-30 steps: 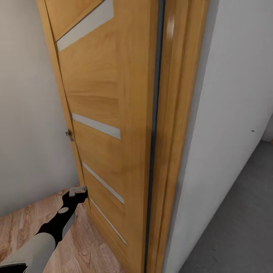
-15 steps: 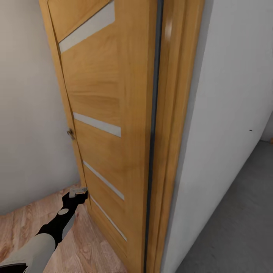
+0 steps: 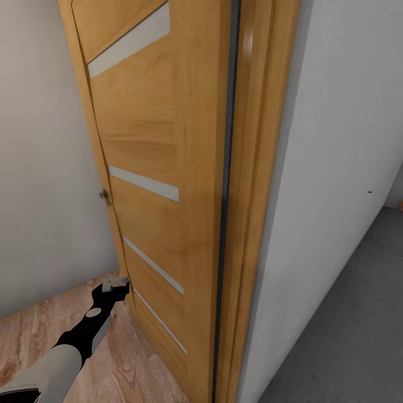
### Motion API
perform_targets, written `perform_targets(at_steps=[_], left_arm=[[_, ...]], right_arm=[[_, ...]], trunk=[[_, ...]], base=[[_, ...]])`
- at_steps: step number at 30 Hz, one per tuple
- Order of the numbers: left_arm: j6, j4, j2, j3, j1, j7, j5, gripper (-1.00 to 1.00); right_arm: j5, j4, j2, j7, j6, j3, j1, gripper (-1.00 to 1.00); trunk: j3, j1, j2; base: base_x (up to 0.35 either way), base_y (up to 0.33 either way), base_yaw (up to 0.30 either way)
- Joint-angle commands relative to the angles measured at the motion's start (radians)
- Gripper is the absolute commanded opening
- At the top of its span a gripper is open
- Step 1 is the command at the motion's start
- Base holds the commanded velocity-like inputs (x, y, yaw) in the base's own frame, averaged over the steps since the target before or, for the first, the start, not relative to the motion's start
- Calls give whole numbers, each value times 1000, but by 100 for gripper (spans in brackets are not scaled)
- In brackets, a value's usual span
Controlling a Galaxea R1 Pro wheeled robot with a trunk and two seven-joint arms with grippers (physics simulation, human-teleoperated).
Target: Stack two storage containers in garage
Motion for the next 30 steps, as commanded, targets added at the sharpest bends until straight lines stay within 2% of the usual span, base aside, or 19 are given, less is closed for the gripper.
perform_targets(at_steps=[1,30], left_arm=[[-3,1,0,1,-1,1,1,100],[-3,2,0,1,-1,1,1,100]], right_arm=[[0,1,0,0,-3,1,-1,100],[0,1,0,0,-3,1,-1,100]], trunk=[[-1,0,-1],[-1,0,-1]], base=[[-1,0,0],[0,0,0]])
